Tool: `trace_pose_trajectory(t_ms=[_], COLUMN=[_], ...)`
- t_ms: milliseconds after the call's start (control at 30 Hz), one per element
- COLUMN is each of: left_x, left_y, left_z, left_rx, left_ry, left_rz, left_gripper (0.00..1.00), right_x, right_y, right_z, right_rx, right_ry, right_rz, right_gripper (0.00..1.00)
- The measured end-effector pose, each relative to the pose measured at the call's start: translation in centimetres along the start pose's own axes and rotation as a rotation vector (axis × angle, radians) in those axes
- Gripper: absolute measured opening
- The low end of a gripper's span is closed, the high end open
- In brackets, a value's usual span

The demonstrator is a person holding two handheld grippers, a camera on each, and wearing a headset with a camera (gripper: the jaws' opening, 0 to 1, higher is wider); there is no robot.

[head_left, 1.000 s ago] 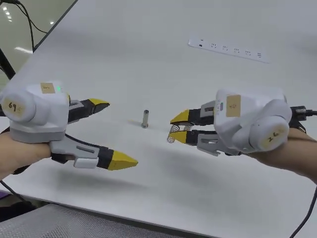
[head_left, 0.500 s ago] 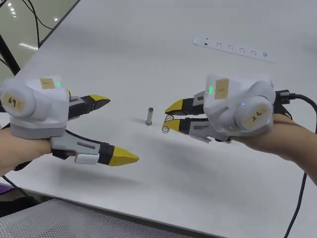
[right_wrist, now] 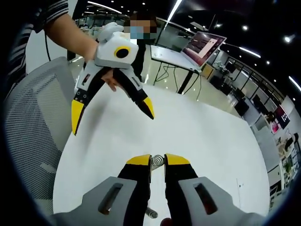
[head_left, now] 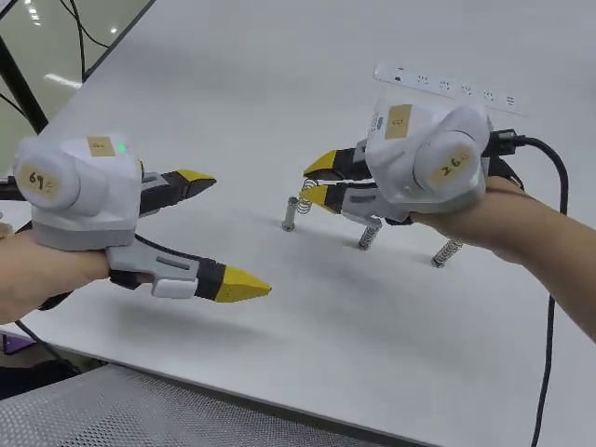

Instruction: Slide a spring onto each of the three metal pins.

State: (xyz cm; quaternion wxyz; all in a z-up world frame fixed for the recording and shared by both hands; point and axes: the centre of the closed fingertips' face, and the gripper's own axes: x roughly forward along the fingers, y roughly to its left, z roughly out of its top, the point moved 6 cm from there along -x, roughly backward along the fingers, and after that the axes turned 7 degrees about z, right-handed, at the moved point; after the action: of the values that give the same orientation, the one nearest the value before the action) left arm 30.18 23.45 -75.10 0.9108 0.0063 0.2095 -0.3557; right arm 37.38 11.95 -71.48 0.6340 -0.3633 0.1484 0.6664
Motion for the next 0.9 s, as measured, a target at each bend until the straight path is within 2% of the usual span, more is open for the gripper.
trace_pose_trajectory(t_ms=[167,233,367,767,900], left_x=[-0.2,-0.2,-0.4,-0.4,-0.5], left_y=[0.1,0.2,0.3,0.4,0.4], left_z=[-0.2,-0.2,-0.2,-0.3,-0.3], left_rx=[-0.014,-0.011,-0.013,-0.026,-0.028], left_ry=[0.000,-0.001,-0.002,-0.005,-0.005], left_rz=[0.001,0.005,0.010,0.013,0.014], left_gripper=[0.98,0.98,0.98,0.97,0.97], right_x=[0.4,0.5,0.6,1.4,1.7], right_y=[-0.6,-1.0,-1.3,-1.1,-0.8], right_z=[0.0,-0.1,-0.1,-0.2,-0.6], right_rx=[0.035,0.043,0.069,0.070,0.065], right_ry=[-0.018,-0.020,-0.031,-0.024,-0.003], right_rz=[-0.012,-0.032,-0.033,-0.018,-0.013], right_gripper=[0.07,0.07,0.07,0.07,0.07])
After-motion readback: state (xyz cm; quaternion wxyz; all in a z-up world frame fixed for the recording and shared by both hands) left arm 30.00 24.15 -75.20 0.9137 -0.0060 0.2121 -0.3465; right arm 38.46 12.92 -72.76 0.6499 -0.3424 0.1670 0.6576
